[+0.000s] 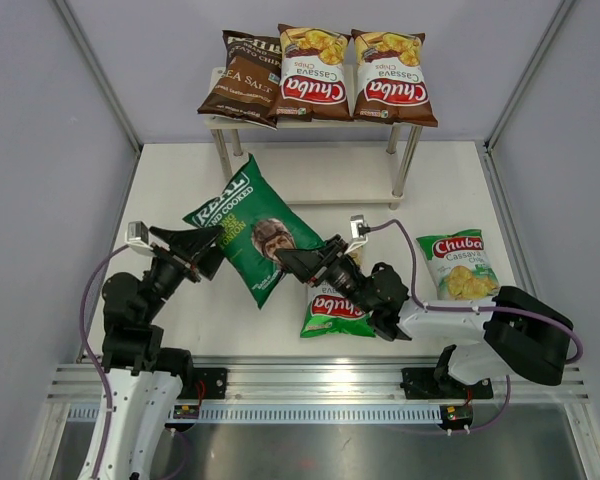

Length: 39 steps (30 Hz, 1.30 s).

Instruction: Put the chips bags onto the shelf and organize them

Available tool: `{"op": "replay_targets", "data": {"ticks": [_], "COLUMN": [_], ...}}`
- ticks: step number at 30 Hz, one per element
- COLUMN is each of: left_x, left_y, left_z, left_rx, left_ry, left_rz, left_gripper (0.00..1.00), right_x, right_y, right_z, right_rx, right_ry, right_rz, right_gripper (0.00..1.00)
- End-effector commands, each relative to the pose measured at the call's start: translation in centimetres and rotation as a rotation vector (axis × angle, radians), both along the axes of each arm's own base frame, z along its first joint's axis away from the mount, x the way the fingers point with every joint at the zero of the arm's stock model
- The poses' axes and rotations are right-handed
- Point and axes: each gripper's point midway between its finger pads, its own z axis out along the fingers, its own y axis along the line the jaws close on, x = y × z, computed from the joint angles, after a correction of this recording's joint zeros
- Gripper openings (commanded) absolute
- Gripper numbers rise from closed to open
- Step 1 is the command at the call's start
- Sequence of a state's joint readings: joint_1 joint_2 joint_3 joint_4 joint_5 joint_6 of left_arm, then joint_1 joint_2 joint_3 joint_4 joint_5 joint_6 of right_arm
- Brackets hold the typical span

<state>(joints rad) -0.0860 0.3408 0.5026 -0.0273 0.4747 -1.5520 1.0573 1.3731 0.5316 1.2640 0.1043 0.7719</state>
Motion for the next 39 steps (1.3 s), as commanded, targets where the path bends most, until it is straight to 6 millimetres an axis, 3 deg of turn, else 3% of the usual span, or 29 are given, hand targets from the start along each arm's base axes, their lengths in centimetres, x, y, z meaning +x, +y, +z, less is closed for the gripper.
{"op": "replay_targets", "data": {"ticks": [1, 2, 3, 5, 7, 8, 9, 12, 17, 20, 22, 23, 25, 27, 28, 29, 30, 31, 32, 34, 35, 37, 39], "left_x": [-0.5, -0.3, -0.2, 0.2, 0.5, 0.3, 0.2, -0.2, -0.9, -0.8, -0.7, -0.5, -0.6, -0.7, -0.7, -1.0, -1.2, -1.3, -1.5, -1.8, -1.8, -2.1, -2.3], "left_y": [1.2, 1.6, 2.2, 3.7, 5.3, 6.0, 6.8, 8.9, 10.4, 9.8, 9.5, 9.6, 10.2, 10.4, 10.8, 11.0, 11.2, 11.1, 11.0, 10.9, 10.9, 10.8, 10.6], "left_z": [1.6, 1.1, -0.2, -0.2, -1.7, -0.8, -2.0, -1.2, -1.0, -1.9, -3.5, -3.7, -4.6, -4.6, -4.9, -4.5, -4.3, -4.3, -4.1, -3.9, -4.0, -3.7, -3.7], "left_rx": [0.201, 0.236, 0.312, 0.388, 0.519, 0.558, 0.656, 0.848, 1.120, 1.202, 1.224, 1.232, 1.239, 1.226, 1.232, 1.222, 1.218, 1.211, 1.202, 1.197, 1.196, 1.189, 1.187], "left_ry": [-0.103, -0.085, -0.059, -0.041, -0.001, -0.012, 0.016, -0.001, -0.050, -0.095, -0.092, -0.104, -0.095, -0.111, -0.100, -0.116, -0.117, -0.126, -0.151, -0.170, -0.173, -0.192, -0.204], "left_rz": [0.098, 0.128, 0.155, 0.241, 0.312, 0.344, 0.355, 0.418, 0.394, 0.313, 0.280, 0.285, 0.319, 0.355, 0.378, 0.404, 0.421, 0.424, 0.430, 0.432, 0.434, 0.438, 0.432], "left_gripper": [0.94, 0.99, 0.99, 0.99, 0.99, 0.99, 0.99, 0.99, 0.99, 0.99, 0.99, 0.99, 0.99, 0.99, 0.99, 0.99, 0.99, 0.99, 0.99, 0.99, 0.99, 0.99, 0.99], "right_x": [0.2, 0.7, 0.9, 1.8, 2.4, 3.1, 3.8, 5.4, 9.0, 12.1, 13.7, 15.2, 17.2, 19.7, 20.7, 22.3, 23.1, 23.8, 25.0, 26.9, 27.8, 29.7, 30.8], "right_y": [-3.4, -3.9, -4.1, -4.8, -5.2, -5.8, -6.3, -7.2, -8.2, -9.3, -9.6, -9.8, -9.4, -9.3, -9.3, -9.3, -9.3, -9.4, -8.9, -8.2, -7.4, -5.9, -4.9], "right_z": [3.6, 2.7, 2.3, 1.0, 0.1, -0.8, -1.3, -2.2, -2.3, -2.6, -1.6, -2.6, -2.0, -4.0, -3.1, -5.3, -3.9, -4.1, -6.5, -6.0, -7.7, -7.8, -9.1], "right_rx": [0.185, 0.182, 0.182, 0.175, 0.177, 0.185, 0.186, 0.192, 0.185, 0.192, 0.214, 0.192, 0.185, 0.151, 0.193, 0.175, 0.236, 0.264, 0.245, 0.283, 0.255, 0.226, 0.186], "right_ry": [-0.008, 0.020, 0.038, 0.089, 0.129, 0.178, 0.198, 0.226, 0.231, 0.246, 0.216, 0.225, 0.209, 0.234, 0.223, 0.242, 0.207, 0.205, 0.224, 0.211, 0.232, 0.249, 0.270], "right_rz": [-0.074, -0.104, -0.115, -0.160, -0.190, -0.218, -0.243, -0.288, -0.353, -0.404, -0.434, -0.463, -0.482, -0.528, -0.534, -0.556, -0.556, -0.569, -0.581, -0.587, -0.591, -0.585, -0.587], "right_gripper": [0.24, 0.24, 0.24, 0.24, 0.24, 0.23, 0.23, 0.23, 0.22, 0.22, 0.22, 0.22, 0.22, 0.21, 0.20, 0.20, 0.20, 0.19, 0.19, 0.18, 0.18, 0.18, 0.19]}}
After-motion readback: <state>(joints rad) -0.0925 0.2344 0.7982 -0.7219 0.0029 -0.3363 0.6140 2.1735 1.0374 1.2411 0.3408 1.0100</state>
